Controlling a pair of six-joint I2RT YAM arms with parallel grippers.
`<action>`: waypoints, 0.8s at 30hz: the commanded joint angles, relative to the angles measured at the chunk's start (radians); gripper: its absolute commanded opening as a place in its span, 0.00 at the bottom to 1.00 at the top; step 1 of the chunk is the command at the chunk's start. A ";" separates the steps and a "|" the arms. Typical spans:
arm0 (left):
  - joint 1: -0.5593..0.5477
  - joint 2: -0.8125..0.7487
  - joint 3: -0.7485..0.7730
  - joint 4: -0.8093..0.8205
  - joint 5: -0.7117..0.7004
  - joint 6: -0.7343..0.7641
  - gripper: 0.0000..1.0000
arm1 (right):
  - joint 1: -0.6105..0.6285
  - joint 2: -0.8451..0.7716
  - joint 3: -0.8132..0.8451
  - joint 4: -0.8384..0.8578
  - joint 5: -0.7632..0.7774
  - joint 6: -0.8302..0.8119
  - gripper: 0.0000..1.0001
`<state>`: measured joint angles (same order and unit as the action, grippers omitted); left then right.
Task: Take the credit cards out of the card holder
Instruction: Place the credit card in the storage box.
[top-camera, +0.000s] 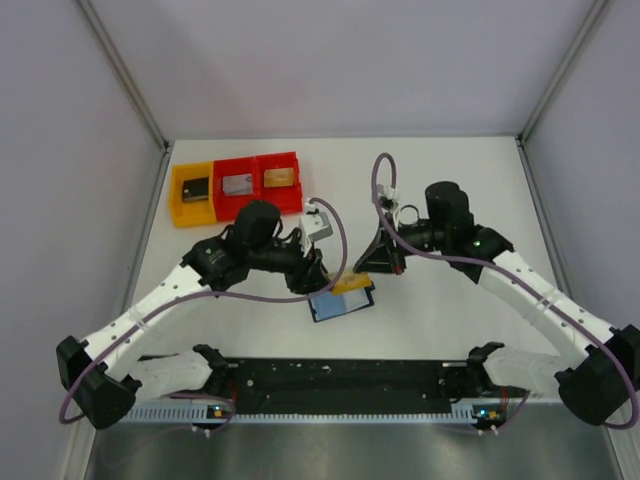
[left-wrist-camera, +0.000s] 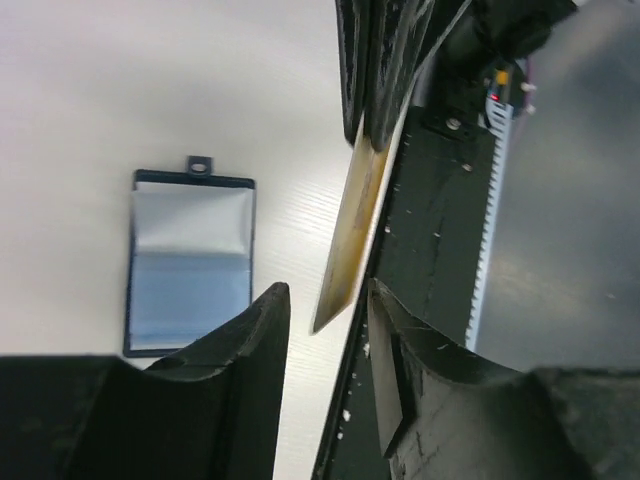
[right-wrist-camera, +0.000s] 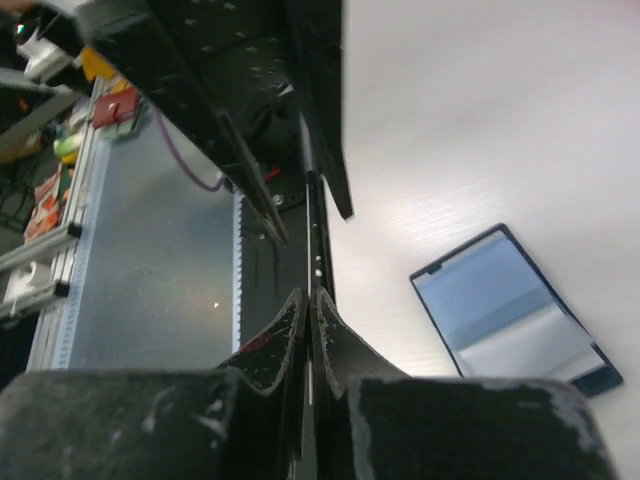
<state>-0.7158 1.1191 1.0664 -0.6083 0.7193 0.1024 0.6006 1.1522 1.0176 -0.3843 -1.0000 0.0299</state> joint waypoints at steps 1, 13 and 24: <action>0.001 -0.123 -0.083 0.276 -0.303 -0.209 0.51 | -0.096 -0.083 -0.137 0.432 0.099 0.379 0.00; 0.001 -0.380 -0.563 0.996 -0.643 -0.897 0.68 | -0.050 -0.175 -0.566 1.246 0.604 1.178 0.00; -0.008 -0.269 -0.600 1.200 -0.603 -1.109 0.61 | 0.120 -0.164 -0.616 1.285 0.889 1.301 0.00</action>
<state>-0.7162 0.8230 0.4648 0.4332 0.1143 -0.9123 0.6834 1.0019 0.4046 0.8131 -0.2497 1.2526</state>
